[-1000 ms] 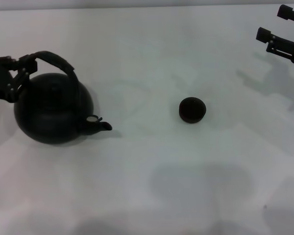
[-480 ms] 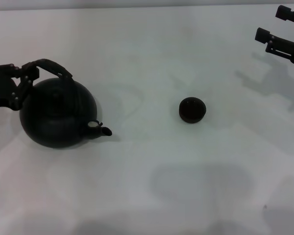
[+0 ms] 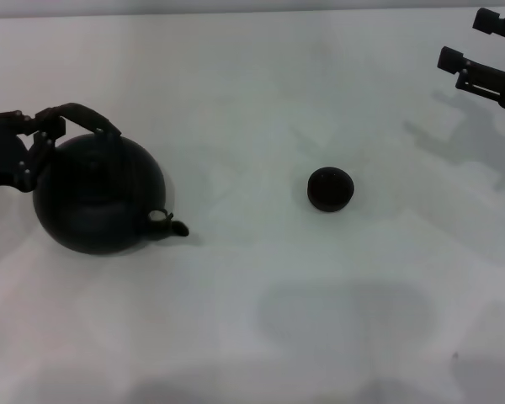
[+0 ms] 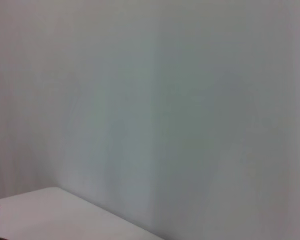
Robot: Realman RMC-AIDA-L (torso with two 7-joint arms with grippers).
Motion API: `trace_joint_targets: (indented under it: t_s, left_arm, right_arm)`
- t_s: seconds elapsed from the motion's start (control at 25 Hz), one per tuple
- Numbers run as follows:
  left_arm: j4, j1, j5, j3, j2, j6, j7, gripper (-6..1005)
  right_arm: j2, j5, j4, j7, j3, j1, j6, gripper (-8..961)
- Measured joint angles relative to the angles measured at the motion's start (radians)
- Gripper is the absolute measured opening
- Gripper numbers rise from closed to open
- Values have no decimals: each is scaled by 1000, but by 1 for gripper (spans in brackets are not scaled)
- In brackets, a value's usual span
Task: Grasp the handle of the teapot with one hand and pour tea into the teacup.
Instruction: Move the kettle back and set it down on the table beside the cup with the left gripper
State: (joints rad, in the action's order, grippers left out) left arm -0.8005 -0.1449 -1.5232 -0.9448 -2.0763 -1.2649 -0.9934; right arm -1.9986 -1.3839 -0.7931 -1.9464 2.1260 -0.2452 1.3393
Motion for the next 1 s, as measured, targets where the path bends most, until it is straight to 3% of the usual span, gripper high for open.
trace_joint_targets:
  t_s: [0.8, 1.0]
  left_arm:
    - [1, 0, 0, 0, -2, 18, 11, 309]
    - [1, 21, 38, -5, -2, 2, 50, 465]
  right_arm:
    - [3, 0, 0, 0, 1, -12, -6, 825]
    - [5, 0, 0, 0, 6, -13, -6, 825]
